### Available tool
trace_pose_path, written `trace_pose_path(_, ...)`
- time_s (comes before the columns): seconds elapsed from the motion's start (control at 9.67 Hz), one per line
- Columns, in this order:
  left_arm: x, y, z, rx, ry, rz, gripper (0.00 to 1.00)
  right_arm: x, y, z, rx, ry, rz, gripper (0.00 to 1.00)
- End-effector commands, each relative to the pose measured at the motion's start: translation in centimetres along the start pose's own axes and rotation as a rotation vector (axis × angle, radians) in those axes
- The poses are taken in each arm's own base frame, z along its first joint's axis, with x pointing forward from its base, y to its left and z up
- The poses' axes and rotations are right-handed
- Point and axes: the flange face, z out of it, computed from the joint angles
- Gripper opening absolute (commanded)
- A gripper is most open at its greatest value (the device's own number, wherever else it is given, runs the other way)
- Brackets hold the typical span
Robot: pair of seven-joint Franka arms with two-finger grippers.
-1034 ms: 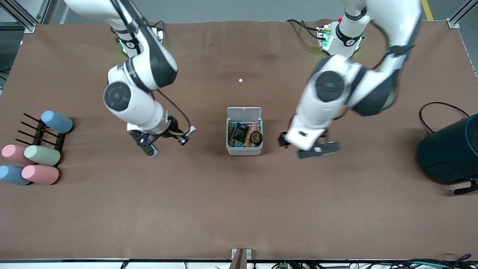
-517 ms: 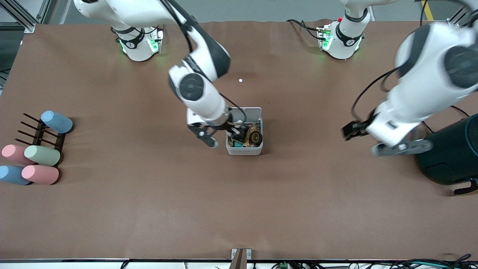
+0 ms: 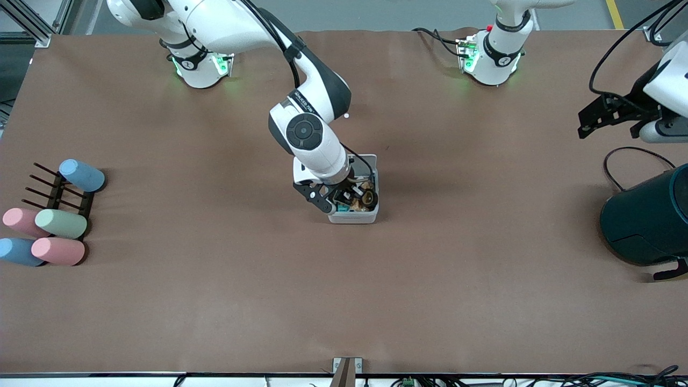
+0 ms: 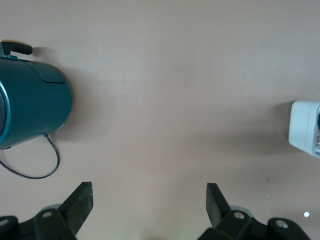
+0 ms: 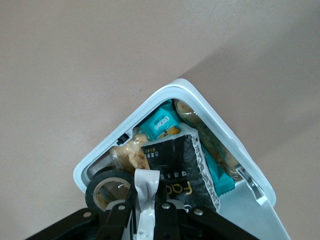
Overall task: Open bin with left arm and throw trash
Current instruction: 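Drop the white stick into the bin while the left gripper returns to rest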
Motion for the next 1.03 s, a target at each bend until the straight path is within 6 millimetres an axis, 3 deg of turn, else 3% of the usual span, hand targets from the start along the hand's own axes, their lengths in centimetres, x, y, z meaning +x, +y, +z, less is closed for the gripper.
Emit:
trace_pose_path(0.0,0.2,-1.3,0.7,-0.003,0.002,0.111,1.00,0.5,-0.3,-0.4,0.008,-0.002,0.022,0.59)
trace_pose_path(0.1,0.5,-1.8,0.3,0.001,0.025,0.103,1.00,0.7,-0.3,-0.6,0.012,-0.001,0.024,0.72)
trace_pose_path(0.41,0.4,-4.6,-0.6,-0.026,0.051,0.034,1.00,0.7,-0.4,-0.9,0.017,-0.001,0.025,0.73)
trace_pose_path(0.72,0.5,-4.9,-0.3,-0.036,0.032,-0.052,1.00,0.0,-0.5,-0.7,0.014,0.002,0.011,0.73)
trace_pose_path(0.93,0.6,-5.0,-0.1,-0.033,0.030,-0.057,1.00,2.1,-0.2,-2.2,0.013,0.013,0.035,0.75)
